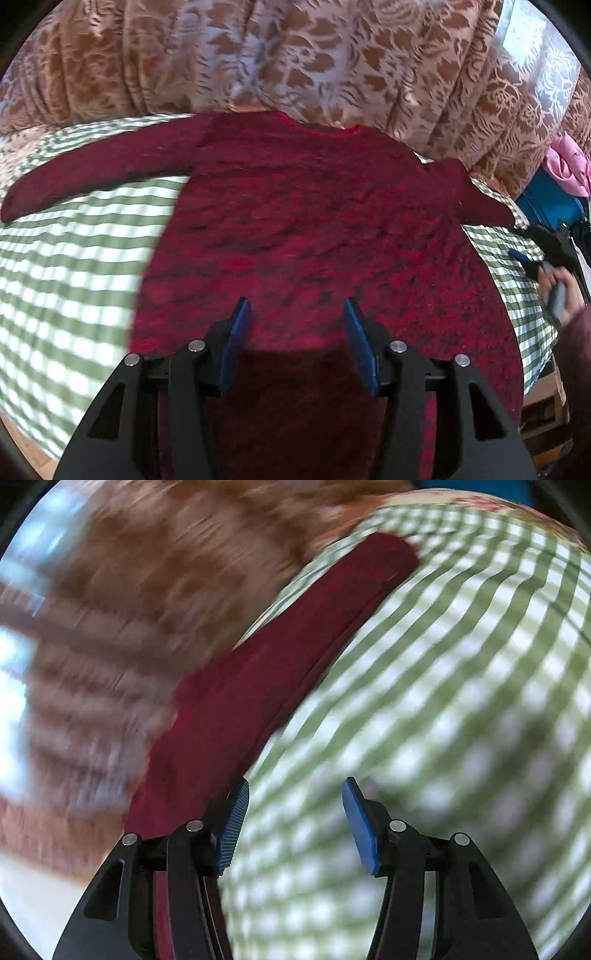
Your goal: Fold small clothes
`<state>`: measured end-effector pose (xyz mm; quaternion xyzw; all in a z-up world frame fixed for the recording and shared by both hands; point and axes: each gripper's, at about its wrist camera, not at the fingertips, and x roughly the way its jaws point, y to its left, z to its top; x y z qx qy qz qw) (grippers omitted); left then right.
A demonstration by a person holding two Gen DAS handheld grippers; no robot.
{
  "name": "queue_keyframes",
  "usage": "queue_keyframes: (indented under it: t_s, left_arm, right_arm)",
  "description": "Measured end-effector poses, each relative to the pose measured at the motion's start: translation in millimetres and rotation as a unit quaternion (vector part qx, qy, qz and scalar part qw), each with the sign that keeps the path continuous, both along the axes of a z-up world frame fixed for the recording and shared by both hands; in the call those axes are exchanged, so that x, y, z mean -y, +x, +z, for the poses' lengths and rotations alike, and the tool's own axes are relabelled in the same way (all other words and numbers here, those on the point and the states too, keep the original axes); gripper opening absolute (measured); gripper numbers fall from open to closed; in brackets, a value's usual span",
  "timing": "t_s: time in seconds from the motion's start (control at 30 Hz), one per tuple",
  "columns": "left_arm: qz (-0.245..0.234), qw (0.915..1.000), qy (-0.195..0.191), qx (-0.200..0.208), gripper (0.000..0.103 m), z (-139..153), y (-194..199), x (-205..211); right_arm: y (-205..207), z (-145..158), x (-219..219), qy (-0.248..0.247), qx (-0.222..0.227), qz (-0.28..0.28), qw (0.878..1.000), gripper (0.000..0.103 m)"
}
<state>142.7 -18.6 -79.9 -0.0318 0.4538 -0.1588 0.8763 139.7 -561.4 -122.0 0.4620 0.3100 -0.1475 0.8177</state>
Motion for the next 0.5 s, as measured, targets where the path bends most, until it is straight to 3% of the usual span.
queue_keyframes:
  t_s: [0.13, 0.27, 0.33, 0.4, 0.5]
  left_arm:
    - [0.000, 0.9995, 0.022, -0.021, 0.056, -19, 12, 16]
    - [0.008, 0.9994, 0.020, -0.029, 0.062, -26, 19, 20]
    - [0.007, 0.9992, 0.027, -0.029, 0.063, -28, 21, 25]
    - [0.005, 0.9991, 0.031, -0.029, 0.063, -28, 22, 27]
    - [0.008, 0.9990, 0.027, -0.033, 0.063, -28, 25, 27]
  right_arm:
    - [37, -10, 52, 0.018, 0.004, -0.065, 0.998, 0.053]
    - [68, -7, 75, 0.004, -0.004, -0.094, 0.996, 0.053]
    - [78, -5, 86, -0.008, -0.016, -0.101, 0.995, 0.044]
    - [86, 0, 91, -0.037, -0.048, -0.093, 0.994, 0.019]
    - [78, 21, 81, -0.099, -0.057, -0.080, 0.990, 0.012]
